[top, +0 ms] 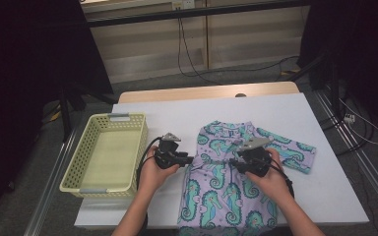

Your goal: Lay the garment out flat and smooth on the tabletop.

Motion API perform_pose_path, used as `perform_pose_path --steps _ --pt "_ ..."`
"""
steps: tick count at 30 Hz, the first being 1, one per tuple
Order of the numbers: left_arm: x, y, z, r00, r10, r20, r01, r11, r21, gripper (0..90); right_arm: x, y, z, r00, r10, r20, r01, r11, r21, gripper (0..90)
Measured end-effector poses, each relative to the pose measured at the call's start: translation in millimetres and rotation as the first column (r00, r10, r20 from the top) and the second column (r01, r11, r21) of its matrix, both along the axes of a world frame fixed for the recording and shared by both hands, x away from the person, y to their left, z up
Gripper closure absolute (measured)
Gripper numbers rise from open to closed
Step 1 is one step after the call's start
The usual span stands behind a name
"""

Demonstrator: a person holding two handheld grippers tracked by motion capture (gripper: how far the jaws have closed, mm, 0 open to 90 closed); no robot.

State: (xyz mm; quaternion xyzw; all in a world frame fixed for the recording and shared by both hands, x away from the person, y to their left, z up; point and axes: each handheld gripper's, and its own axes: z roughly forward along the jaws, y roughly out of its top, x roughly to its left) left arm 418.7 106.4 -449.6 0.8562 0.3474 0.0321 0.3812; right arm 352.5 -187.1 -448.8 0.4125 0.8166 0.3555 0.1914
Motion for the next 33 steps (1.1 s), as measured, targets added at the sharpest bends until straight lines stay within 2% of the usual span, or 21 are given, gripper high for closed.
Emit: perform_pose_path --steps 1,2,3,6,7,8,9,10,15,17,20,22,23,26,27,32,33 --pt "0.3 0.7 0.7 0.9998 0.014 0.012 -0.014 0.9999 0.004 58.3 -0.4 -5.3 1.7 0.9999 -0.016 0.005 0.015 0.9996 0.022 50.5" --pt "0.3 0.7 0.7 0.9998 0.014 0.012 -0.014 0.9999 0.004 52.6 -0.4 -5.3 1.7 0.9999 -0.016 0.005 0.015 0.9996 0.022 50.5" --pt "0.8 2.6 2.1 0.9993 0.027 0.027 -0.027 0.9995 0.015 48.4 0.5 -16.6 3.7 0.9985 -0.056 -0.001 0.056 0.9972 0.05 43.0" --pt "1.4 4.4 3.5 0.9981 0.043 0.044 -0.044 0.9989 0.017 36.7 1.2 -23.8 4.0 0.9968 -0.08 0.0 0.08 0.9955 0.05 39.4" --pt "3.4 6.9 4.7 0.9972 0.039 0.064 -0.04 0.9989 0.024 32.9 2.1 -28.9 4.5 0.995 -0.099 -0.005 0.1 0.9928 0.067 36.0" --pt "3.4 6.9 4.7 0.9972 0.039 0.064 -0.04 0.9989 0.024 29.7 2.1 -28.9 4.5 0.995 -0.099 -0.005 0.1 0.9928 0.067 36.0" --pt "5.3 9.4 6.0 0.9958 0.033 0.085 -0.036 0.9986 0.039 26.9 3.2 -31.5 5.1 0.9946 -0.104 -0.007 0.104 0.9915 0.079 32.1" --pt "5.8 10.5 6.1 0.9946 0.042 0.095 -0.046 0.9983 0.035 25.1 3.5 -31.9 5.1 0.9948 -0.102 -0.003 0.102 0.9914 0.081 30.4" --pt "6.8 16.5 7.7 0.9931 0.07 0.093 -0.072 0.9973 0.015 21.2 4.3 -32.8 3.6 0.9941 -0.108 -0.009 0.109 0.9909 0.079 24.1" --pt "7.7 18.4 8.7 0.9935 0.066 0.093 -0.068 0.9975 0.019 20.5 4.3 -35.0 3.9 0.9933 -0.115 -0.008 0.115 0.9894 0.088 22.9" --pt "9.1 19.0 8.0 0.9929 0.076 0.091 -0.078 0.9968 0.015 19.0 4.6 -38.6 3.8 0.9924 -0.123 -0.01 0.123 0.9889 0.084 22.3" --pt "9.7 20.0 8.0 0.9936 0.066 0.091 -0.069 0.9974 0.022 18.4 4.7 -39.8 3.8 0.9918 -0.127 -0.013 0.127 0.9883 0.083 22.0" --pt "9.7 21.5 6.8 0.9943 0.053 0.093 -0.057 0.9975 0.043 18.1 4.4 -42.1 5.7 0.9915 -0.13 -0.008 0.13 0.9883 0.079 22.2" --pt "9.0 23.3 5.6 0.9946 0.054 0.089 -0.058 0.9974 0.042 17.0 3.0 -43.3 8.2 0.9916 -0.129 -0.002 0.129 0.9886 0.077 23.1" --pt "8.1 24.3 5.5 0.9934 0.068 0.092 -0.072 0.9966 0.041 16.5 -0.4 -44.9 10.4 0.9915 -0.13 0.012 0.128 0.989 0.073 23.0" --pt "9.6 26.6 6.8 0.9921 0.077 0.099 -0.081 0.9962 0.031 15.1 -5.2 -50.2 9.6 0.9919 -0.126 0.012 0.125 0.9903 0.06 22.5" --pt "9.9 27.2 7.0 0.992 0.082 0.096 -0.085 0.996 0.026 15.0 -6.4 -55.7 9.0 0.9898 -0.142 0.006 0.142 0.9883 0.056 22.5"
